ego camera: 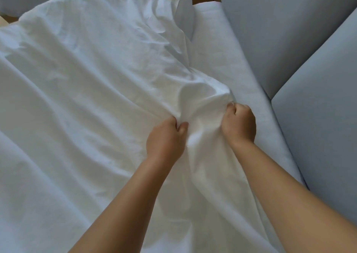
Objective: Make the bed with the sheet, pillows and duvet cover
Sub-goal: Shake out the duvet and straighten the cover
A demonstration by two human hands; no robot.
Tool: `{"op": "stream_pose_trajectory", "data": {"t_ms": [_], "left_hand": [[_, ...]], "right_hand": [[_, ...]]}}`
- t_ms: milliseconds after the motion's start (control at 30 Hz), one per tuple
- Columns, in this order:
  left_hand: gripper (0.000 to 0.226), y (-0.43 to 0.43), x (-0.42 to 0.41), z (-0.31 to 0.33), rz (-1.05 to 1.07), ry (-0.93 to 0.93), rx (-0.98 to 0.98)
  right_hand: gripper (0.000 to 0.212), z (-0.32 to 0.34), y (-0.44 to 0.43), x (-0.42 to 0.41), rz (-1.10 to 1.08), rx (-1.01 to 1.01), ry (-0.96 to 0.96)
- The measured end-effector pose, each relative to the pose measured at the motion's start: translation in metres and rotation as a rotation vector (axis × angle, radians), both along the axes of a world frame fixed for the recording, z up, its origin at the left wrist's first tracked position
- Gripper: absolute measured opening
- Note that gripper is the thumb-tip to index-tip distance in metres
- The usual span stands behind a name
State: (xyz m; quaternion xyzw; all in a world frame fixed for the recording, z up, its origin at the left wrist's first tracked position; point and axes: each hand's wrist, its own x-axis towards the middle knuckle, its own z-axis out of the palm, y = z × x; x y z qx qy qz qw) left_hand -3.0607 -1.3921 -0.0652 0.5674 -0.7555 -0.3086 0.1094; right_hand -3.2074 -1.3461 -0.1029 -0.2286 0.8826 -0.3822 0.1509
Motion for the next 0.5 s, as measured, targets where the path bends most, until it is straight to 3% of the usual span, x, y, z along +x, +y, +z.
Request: {"op": "stream_pose_trajectory", "data": {"t_ms": [100, 167, 267, 367, 500], "left_hand": [[0.041, 0.004, -0.008, -0.005, -0.018, 0.123, -0.061], [0.041, 0.001, -0.016, -0.006, -0.029, 0.105, -0.081], [0.034, -0.005, -0.021, -0.011, -0.024, -0.004, -0.055], [0.032, -0.004, -0.016, -0.015, 0.011, -0.06, -0.03], [0.028, -0.009, -0.005, -0.018, 0.058, -0.056, 0.009]], "right_hand": [[0.04, 0.004, -0.001, -0.018, -0.062, -0.016, -0.004], [0.041, 0.005, 0.001, -0.031, -0.096, -0.016, 0.013], [0.035, -0.006, 0.001, -0.024, 0.034, 0.197, -0.015], [0.051, -0.019, 0.001, -0.001, 0.256, 0.383, -0.138], [0.076, -0.019, 0.0, 0.006, 0.262, 0.293, -0.401]]}}
